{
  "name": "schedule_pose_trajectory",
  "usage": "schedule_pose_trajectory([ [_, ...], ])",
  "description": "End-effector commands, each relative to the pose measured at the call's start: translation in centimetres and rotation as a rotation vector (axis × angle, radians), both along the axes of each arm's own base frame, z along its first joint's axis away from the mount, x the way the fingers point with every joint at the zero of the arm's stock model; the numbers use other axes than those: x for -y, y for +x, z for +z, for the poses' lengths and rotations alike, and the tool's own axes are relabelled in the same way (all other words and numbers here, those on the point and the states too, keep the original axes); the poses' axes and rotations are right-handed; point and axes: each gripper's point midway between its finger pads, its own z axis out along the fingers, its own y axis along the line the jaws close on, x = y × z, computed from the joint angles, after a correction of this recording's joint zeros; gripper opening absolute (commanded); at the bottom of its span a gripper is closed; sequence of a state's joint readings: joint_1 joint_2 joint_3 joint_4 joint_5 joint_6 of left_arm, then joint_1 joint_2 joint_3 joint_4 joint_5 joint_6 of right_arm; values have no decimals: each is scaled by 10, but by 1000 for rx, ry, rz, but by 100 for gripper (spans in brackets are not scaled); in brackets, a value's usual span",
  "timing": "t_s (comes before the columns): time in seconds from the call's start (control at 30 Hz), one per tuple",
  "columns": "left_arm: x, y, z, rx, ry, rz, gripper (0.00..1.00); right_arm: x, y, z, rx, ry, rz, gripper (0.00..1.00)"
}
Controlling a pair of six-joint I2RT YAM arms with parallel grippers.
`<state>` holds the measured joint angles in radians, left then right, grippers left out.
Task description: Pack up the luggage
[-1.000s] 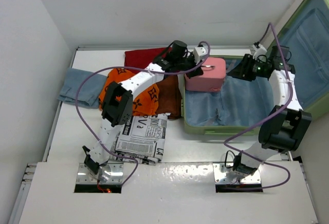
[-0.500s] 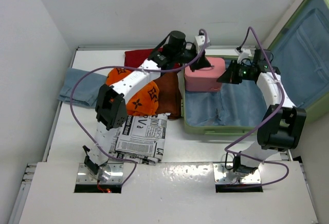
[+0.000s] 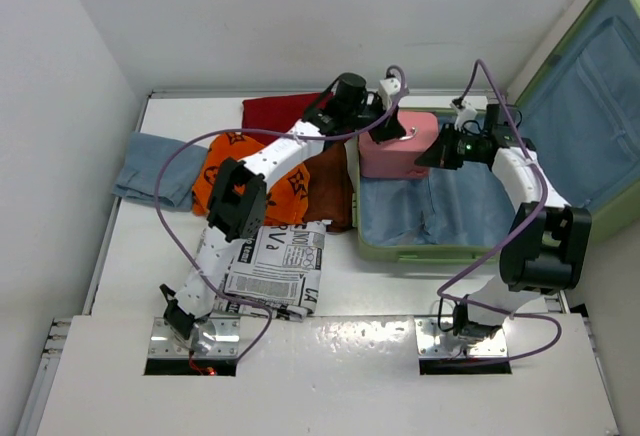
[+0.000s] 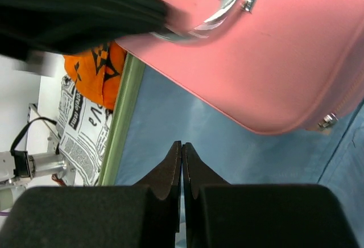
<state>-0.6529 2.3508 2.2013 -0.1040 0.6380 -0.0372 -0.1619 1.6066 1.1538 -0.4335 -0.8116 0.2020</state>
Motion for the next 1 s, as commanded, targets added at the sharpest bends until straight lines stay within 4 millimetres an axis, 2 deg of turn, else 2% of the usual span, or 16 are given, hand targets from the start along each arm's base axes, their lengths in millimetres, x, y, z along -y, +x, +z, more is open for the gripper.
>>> schedule_pose_trajectory([
  [0.0,-1,2,-24,-54,19,6,0,-8,6,10,65,3,19,0],
  [0.03,-1,0,-39,-83,37,-6,0,-10,5,9,61,5,24,0],
  [0.13,-8,1,-55,-96,66,-2,0,-15,4,2,54,4,31,0],
  [0.23,-13,7,-40,-62,23,29,0,-20,0,-11,53,-21,18,0],
  [0.27,-16,8,-16,-22,-10,50,10,-22,-1,-14,58,-26,15,0],
  [0.33,-22,16,10,40,-59,91,24,-24,-8,-27,79,-42,-29,0],
  [0.43,-29,26,32,76,-70,162,36,-29,-15,-41,165,-72,-66,0],
  [0.47,-29,29,45,92,-82,174,42,-31,-24,-53,164,-81,-60,0],
  [0.5,-30,30,50,96,-83,183,45,-31,-17,-45,242,-95,-70,0],
  [0.53,-31,28,53,103,-78,182,49,-43,-20,-48,311,-117,-35,0],
  [0.63,-39,34,61,105,-87,213,57,-52,-18,-57,410,-148,-22,0],
  [0.67,-40,31,61,89,-85,215,59,-54,-11,-49,474,-152,-18,0],
  [0.7,-42,30,62,89,-84,224,62,-56,-9,-55,478,-163,-15,0],
  [0.77,-44,30,68,88,-92,238,66,-60,-1,-50,557,-196,3,0],
  [0.8,-49,34,61,72,-78,247,67,-59,1,-55,556,-214,-2,0],
  [0.97,-69,51,61,24,-97,319,68,-50,16,-62,643,-321,-22,0],
])
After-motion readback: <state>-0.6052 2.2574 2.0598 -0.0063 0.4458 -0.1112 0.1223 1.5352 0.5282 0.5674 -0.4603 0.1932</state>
